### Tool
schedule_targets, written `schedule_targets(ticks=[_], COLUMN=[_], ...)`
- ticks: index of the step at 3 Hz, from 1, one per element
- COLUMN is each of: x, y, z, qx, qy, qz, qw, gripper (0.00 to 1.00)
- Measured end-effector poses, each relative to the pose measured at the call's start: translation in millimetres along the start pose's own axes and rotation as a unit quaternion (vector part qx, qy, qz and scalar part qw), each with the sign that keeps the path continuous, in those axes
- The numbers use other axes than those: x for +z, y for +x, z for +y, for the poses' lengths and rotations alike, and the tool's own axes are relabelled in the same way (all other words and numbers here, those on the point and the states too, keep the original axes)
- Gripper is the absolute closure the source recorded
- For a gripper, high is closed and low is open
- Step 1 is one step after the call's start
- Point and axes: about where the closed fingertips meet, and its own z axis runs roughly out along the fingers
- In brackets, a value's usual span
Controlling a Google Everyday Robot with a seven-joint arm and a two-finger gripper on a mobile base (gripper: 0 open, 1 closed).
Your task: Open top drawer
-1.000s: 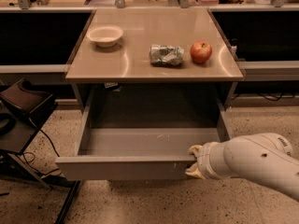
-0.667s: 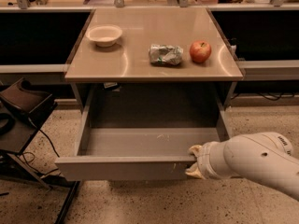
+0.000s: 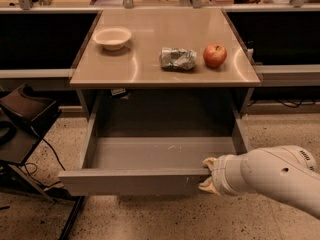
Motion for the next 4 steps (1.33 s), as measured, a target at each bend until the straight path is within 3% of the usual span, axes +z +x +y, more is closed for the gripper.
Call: schedule_targets(ticks=[4], x=[-6.7], y=[-3.0], z=[15.5], qx=[-0.001], qy=[0.007], qz=[-0.006], qw=[1.0], gripper=[1.0])
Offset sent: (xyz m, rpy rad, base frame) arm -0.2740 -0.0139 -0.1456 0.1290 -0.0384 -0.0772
